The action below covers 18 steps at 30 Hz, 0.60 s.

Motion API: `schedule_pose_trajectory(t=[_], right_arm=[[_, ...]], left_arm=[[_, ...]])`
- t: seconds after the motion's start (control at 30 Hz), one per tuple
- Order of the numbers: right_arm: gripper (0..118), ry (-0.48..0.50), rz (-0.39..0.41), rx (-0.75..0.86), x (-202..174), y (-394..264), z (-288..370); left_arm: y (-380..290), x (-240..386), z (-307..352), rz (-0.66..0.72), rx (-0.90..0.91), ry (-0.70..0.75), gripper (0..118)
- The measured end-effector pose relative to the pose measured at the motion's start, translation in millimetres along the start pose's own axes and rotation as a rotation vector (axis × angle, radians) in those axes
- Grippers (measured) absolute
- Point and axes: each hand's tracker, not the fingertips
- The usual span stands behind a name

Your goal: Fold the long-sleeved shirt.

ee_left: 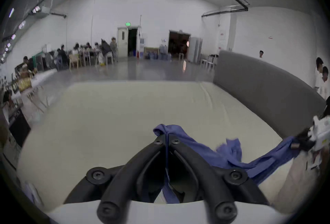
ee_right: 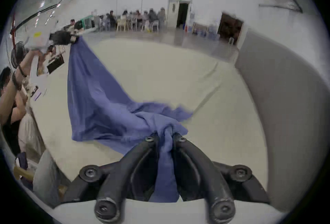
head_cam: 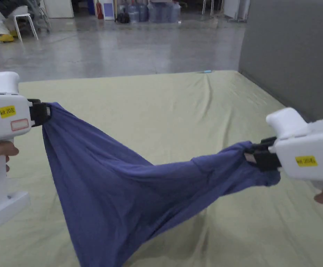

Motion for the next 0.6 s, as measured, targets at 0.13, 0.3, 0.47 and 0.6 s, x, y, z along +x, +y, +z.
schedule_pose_trajectory(t=[0.13, 0.3, 0.47, 0.6], right_arm=[[9, -0.081, 0.035, 0.140, 33, 125, -2], [9, -0.163, -0.029, 0.263, 63, 262, -8], [9, -0.198, -0.138, 0.296, 86, 326, -21], [10, -0.203, -0.168, 0.263, 89, 317, -41]], left_arm=[[83, -29, 3, 0.022, 0.102, 0.102, 0], [172, -52, -3, 0.024, 0.137, 0.197, 0], [208, -52, -5, 0.062, 0.166, 0.193, 0], [200, -48, -17, 0.064, 0.159, 0.179, 0]])
